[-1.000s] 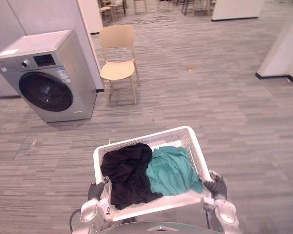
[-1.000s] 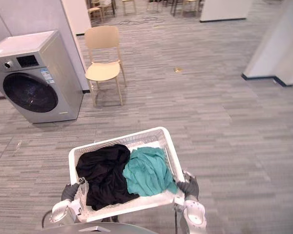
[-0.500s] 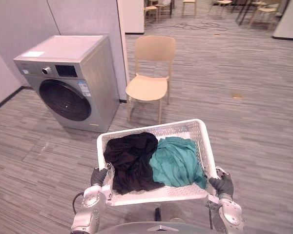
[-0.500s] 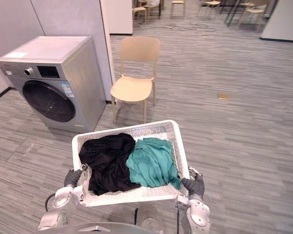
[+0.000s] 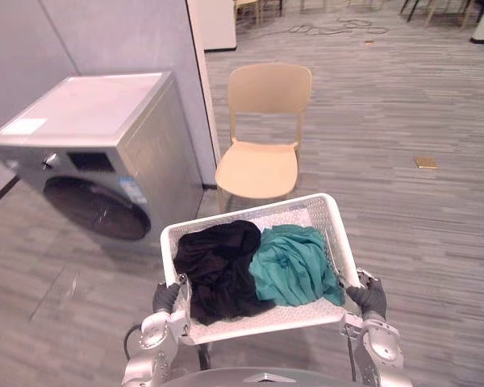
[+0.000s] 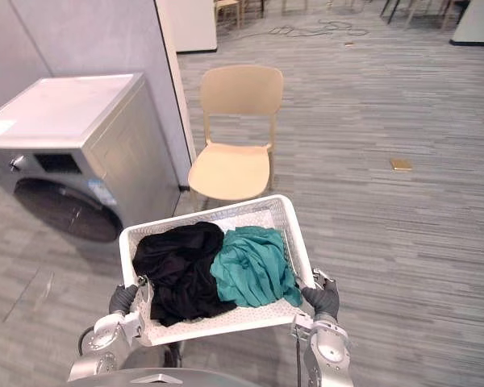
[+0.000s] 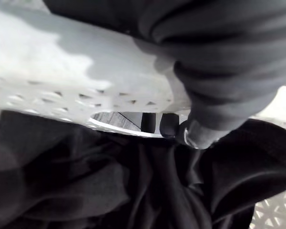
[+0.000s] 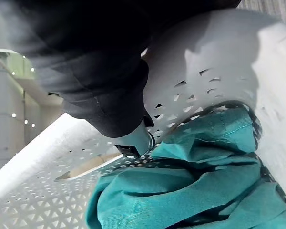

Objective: Pick up the laundry basket with both hands and put the clothes into the washing machine.

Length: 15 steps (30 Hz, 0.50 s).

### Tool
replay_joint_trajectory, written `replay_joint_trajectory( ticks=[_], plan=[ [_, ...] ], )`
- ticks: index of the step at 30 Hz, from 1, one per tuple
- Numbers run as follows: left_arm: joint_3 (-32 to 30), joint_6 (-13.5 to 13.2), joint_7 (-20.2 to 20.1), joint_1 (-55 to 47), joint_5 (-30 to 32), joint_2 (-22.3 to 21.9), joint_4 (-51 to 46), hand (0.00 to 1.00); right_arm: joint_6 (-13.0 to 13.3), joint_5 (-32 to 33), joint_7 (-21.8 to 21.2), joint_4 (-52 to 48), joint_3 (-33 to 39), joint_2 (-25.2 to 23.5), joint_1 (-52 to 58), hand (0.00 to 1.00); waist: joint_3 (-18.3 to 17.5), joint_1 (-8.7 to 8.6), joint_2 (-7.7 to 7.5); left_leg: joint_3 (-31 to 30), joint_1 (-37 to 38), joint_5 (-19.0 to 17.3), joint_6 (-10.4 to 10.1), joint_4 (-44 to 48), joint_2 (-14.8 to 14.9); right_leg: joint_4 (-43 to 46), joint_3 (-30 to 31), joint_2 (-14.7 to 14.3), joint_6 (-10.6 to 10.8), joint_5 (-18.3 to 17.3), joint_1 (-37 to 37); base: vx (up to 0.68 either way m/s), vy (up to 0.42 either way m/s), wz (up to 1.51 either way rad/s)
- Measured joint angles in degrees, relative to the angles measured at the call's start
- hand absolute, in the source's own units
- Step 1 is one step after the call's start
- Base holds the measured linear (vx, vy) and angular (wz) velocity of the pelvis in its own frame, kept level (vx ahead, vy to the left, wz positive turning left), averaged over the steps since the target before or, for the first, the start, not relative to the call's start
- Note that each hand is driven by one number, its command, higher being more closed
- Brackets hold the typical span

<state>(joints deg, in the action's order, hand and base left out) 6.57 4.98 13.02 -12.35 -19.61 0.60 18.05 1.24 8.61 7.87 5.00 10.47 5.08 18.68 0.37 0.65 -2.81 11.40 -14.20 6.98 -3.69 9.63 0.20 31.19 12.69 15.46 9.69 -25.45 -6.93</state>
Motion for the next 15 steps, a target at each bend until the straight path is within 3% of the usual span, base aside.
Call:
replay_joint_trajectory(
  ticks=[1, 2, 4, 5, 6, 8, 10, 11, 12, 13, 15],
  plan=[
    [0.1, 0.1, 0.1, 0.9, 0.0, 1.3, 0.8, 1.0, -0.6, 0.0, -0.1, 1.7, 0.0, -0.9, -1.0, 1.0, 0.0, -1.38, -1.09, 0.0, 1.3, -2.9, 1.8, 1.6, -1.9, 9.6, 2.9, -0.3, 3.5, 7.8, 3.8, 0.64, 0.353, 0.15],
    [0.5, 0.2, 0.2, 1.0, 0.1, 2.9, 0.9, 1.0, -1.3, 0.0, -0.4, 2.9, -0.1, -2.1, -0.5, 1.0, 0.3, -2.01, -0.94, -0.3, 4.1, -4.1, 3.1, 0.7, -1.7, 19.1, 4.6, -2.2, 3.4, 16.8, 7.8, 0.61, 0.328, 0.12],
    [0.4, 0.2, 0.2, 0.6, 0.1, 4.3, 0.9, 1.0, -1.4, 0.0, -1.1, 2.6, -0.2, -3.7, 0.2, 1.0, 1.4, -2.15, -0.08, 0.0, 10.7, -4.6, 4.0, -2.1, -1.0, 28.2, 3.0, -3.9, 1.0, 17.5, 12.8, 0.49, 0.256, -0.29],
    [0.5, 0.1, 0.2, 0.6, 0.1, 4.7, 0.9, 1.0, -1.4, 0.0, -1.4, 2.7, -0.3, -3.6, 0.3, 1.0, 2.3, -2.17, 0.86, 0.7, 15.0, -4.9, 4.4, -4.0, -0.4, 29.4, 0.4, -3.6, -1.2, 15.3, 15.2, 0.38, 0.208, -0.45],
    [0.5, 0.0, 0.2, 0.8, 0.1, 5.0, 0.9, 1.0, -1.3, 0.0, -1.5, 2.6, -0.3, -3.6, 0.1, 1.0, 2.7, -2.22, 1.55, 1.2, 16.9, -5.2, 4.6, -4.9, 0.0, 29.0, -1.2, -3.5, -1.9, 14.2, 16.7, 0.32, 0.154, -0.37],
    [1.3, -0.5, 0.2, 2.1, 0.1, 6.2, 0.9, 1.0, -0.9, 0.1, -1.5, 2.4, -0.6, -3.7, 0.2, 1.0, 3.3, -3.35, 2.38, 1.4, 20.0, -7.1, 3.6, -6.4, 1.3, 22.1, -5.5, -3.9, -1.1, 11.3, 22.2, 0.29, 0.065, -0.04],
    [2.5, -0.7, 0.2, 3.8, 0.1, 7.5, 0.9, 1.0, -1.0, 0.2, -1.3, 1.7, -0.5, -3.7, -0.4, 1.0, 4.1, -4.64, 1.06, 1.7, 21.3, -10.4, 1.9, -7.0, 1.5, 10.3, -7.4, -4.0, -0.9, 11.1, 24.4, 0.24, -0.053, 0.18],
    [3.3, -0.6, 0.1, 4.2, 0.1, 8.6, 1.2, 1.0, -1.3, 0.2, -1.3, 1.7, -0.2, -4.2, -0.4, 1.0, 4.3, -4.77, -0.93, 2.7, 22.0, -11.8, 0.7, -6.9, 1.0, -0.9, -7.8, -3.8, -1.9, 15.3, 24.7, 0.21, -0.138, -0.07],
    [3.9, -0.6, 0.1, 4.2, 0.1, 9.3, 1.8, 1.0, -1.4, 0.2, -1.1, 1.4, -0.1, -4.7, 0.3, 1.0, 4.6, -4.79, -2.68, 3.0, 22.6, -13.4, -0.6, -6.4, 0.3, -9.7, -8.1, -3.9, -2.0, 26.3, 23.8, 0.2, -0.161, -0.11],
    [4.3, -0.5, 0.1, 4.8, 0.1, 8.3, 3.4, 1.0, -1.6, 0.1, -1.0, 1.9, 0.6, -4.1, 0.2, 1.0, 4.9, -5.1, -1.9, 2.7, 23.4, -13.8, -0.9, -6.2, 1.2, -9.7, -9.2, -4.9, -2.3, 26.0, 22.7, 0.2, -0.163, -0.11],
    [6.7, -0.5, 0.1, 4.8, 0.2, 5.8, 3.8, 1.0, -1.5, 0.2, -1.0, 1.5, 3.9, -1.5, 0.5, 1.0, 5.6, -5.35, 3.24, 2.6, 22.6, -15.1, -2.0, -5.7, 4.7, -14.5, -10.9, -7.8, -3.3, 26.1, 20.8, 0.23, -0.11, -0.03]
  ],
)
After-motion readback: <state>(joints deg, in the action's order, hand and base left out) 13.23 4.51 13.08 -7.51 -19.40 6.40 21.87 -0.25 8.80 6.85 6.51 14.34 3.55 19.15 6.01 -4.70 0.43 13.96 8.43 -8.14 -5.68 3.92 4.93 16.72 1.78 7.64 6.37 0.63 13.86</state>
